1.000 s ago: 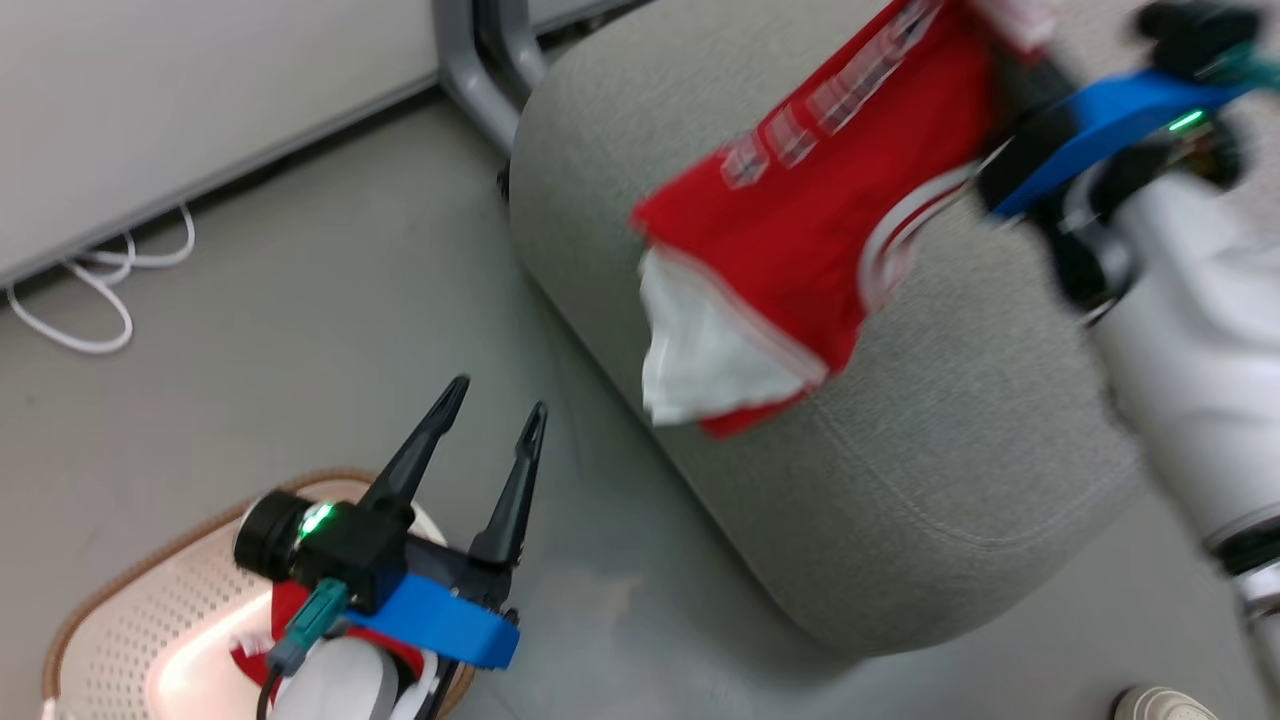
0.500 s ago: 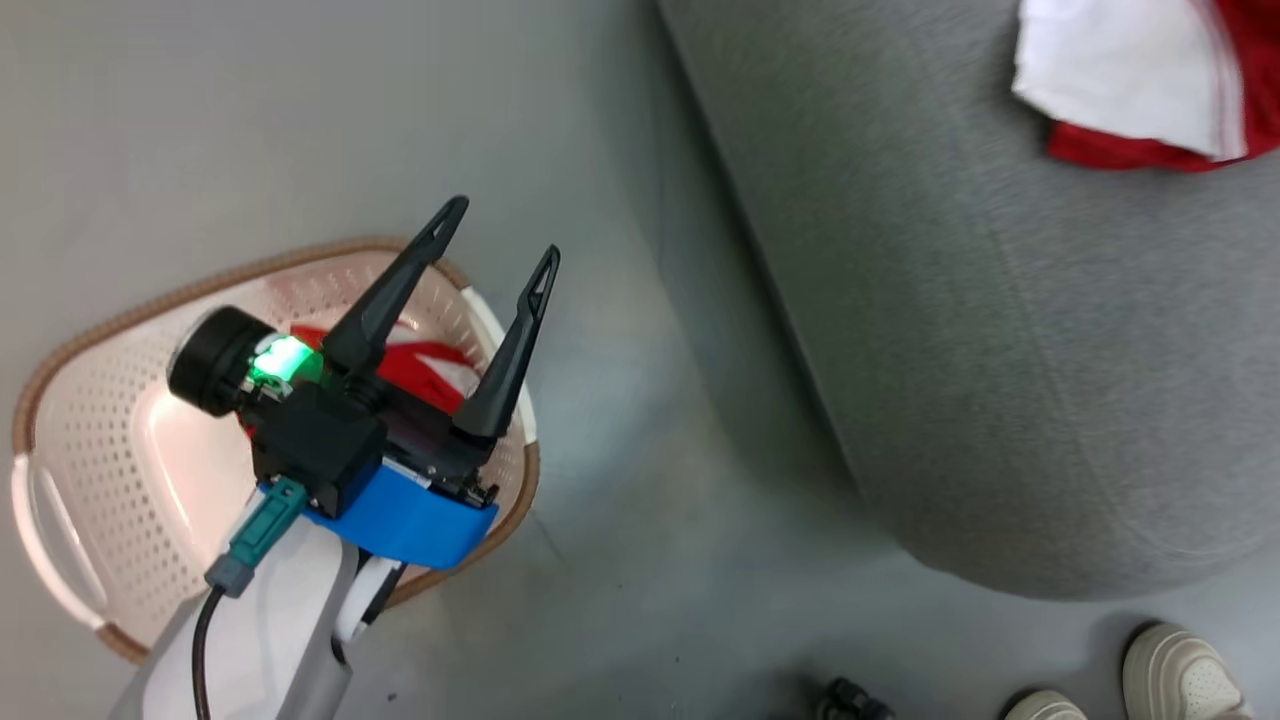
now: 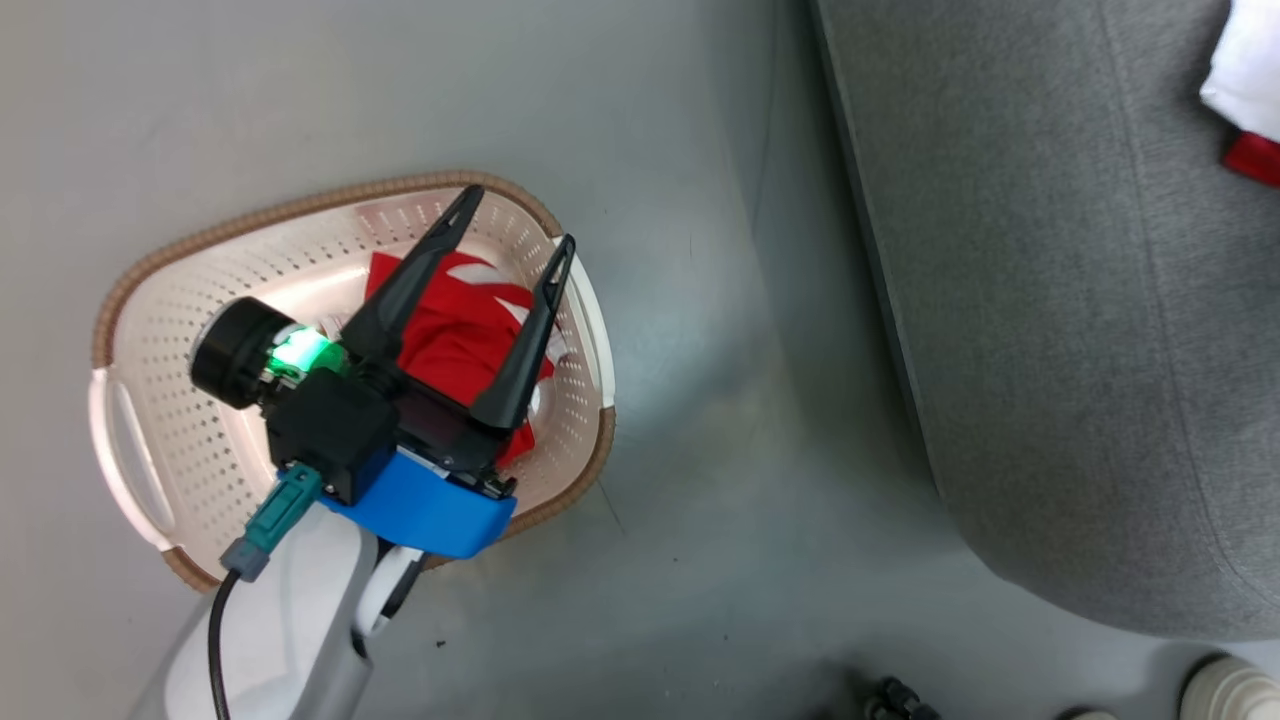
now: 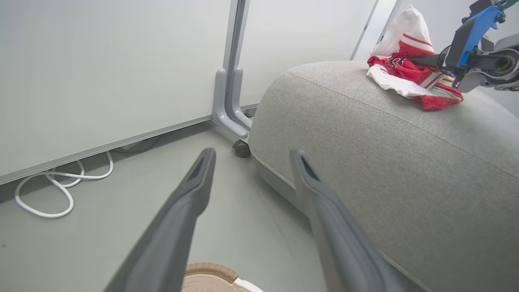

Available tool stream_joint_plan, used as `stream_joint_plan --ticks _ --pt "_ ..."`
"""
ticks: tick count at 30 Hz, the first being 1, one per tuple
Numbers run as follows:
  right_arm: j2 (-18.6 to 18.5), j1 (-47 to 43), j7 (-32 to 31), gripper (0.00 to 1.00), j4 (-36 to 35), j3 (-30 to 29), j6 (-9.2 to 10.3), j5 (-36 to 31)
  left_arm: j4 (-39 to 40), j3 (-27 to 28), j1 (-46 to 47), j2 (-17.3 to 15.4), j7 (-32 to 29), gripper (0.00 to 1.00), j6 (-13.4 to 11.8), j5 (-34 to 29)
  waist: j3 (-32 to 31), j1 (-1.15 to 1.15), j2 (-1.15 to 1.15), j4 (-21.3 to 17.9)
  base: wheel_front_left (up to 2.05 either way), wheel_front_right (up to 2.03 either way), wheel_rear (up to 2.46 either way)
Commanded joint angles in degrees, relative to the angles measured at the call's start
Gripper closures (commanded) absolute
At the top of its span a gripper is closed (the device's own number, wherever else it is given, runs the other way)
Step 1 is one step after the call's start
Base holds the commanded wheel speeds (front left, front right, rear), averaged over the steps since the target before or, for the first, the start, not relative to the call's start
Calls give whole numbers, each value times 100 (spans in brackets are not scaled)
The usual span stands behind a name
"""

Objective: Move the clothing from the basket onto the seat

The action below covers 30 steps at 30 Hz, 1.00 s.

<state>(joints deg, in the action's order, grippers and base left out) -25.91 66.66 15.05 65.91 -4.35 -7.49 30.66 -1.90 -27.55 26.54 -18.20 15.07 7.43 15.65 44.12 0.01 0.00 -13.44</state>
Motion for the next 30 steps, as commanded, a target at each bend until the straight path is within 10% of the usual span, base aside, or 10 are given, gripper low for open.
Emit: stream_joint_plan --ticks 1,17,30 --pt "56 -188 17 0 -10 32 -1 -95 -56 -22 -29 66 15 0 -1 47 -360 -1 0 59 0 0 0" --pt "449 -2351 1 0 -1203 1324 -1 -797 -725 769 -1843 1083 15 0 0 561 -3644 -1 0 487 0 0 0" --pt "989 -4838 -133 0 -3599 1254 -1 -1297 -1136 1623 -2797 1264 15 0 0 466 -4540 -1 0 1065 0 0 0"
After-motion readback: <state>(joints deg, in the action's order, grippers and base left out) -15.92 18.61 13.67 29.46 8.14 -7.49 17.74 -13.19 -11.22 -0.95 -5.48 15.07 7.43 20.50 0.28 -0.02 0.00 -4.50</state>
